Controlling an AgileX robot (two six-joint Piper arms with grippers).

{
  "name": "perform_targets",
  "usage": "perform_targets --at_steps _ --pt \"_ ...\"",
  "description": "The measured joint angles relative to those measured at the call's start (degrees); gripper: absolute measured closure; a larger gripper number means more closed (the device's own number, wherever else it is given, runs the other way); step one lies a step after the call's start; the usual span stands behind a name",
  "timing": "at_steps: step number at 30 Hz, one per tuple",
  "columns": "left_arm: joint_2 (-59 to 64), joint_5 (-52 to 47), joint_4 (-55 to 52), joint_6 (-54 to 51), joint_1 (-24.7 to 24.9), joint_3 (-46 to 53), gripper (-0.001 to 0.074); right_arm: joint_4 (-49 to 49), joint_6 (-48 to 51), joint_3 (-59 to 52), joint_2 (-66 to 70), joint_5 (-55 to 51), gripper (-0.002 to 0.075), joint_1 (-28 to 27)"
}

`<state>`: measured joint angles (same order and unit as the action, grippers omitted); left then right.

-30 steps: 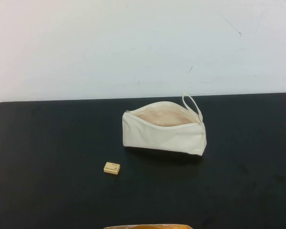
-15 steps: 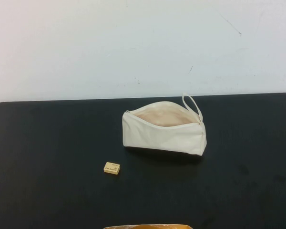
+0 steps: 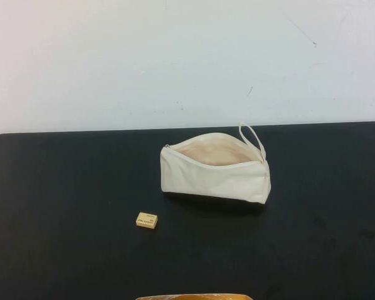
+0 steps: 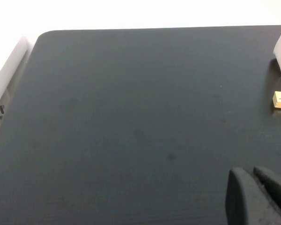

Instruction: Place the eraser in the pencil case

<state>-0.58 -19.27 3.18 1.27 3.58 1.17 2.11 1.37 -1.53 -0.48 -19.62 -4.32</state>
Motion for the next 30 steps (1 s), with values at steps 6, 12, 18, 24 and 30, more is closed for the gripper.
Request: perform_targets --at_steps 6,12,18,24,30 --pt "0.00 0.00 0.00 0.00 0.00 0.00 0.0736 0.00 0.00 0.00 0.00 0.00 0.0727 0.00" --pt "0.00 0.00 0.00 0.00 0.00 0.00 0.0736 0.00 0.00 0.00 0.00 0.00 0.0727 0.00" --pt "0.00 0.00 0.00 0.00 0.00 0.00 0.0736 0.00 0.00 0.00 0.00 0.00 0.0727 0.00" --pt "0.00 0.00 0.00 0.00 0.00 0.00 0.0736 0.00 0.00 0.00 0.00 0.00 0.0727 0.00" --pt "0.00 1.34 0.00 0.00 0.00 0.00 0.0736 0.00 0.00 0.00 0.00 0.00 0.0727 0.00"
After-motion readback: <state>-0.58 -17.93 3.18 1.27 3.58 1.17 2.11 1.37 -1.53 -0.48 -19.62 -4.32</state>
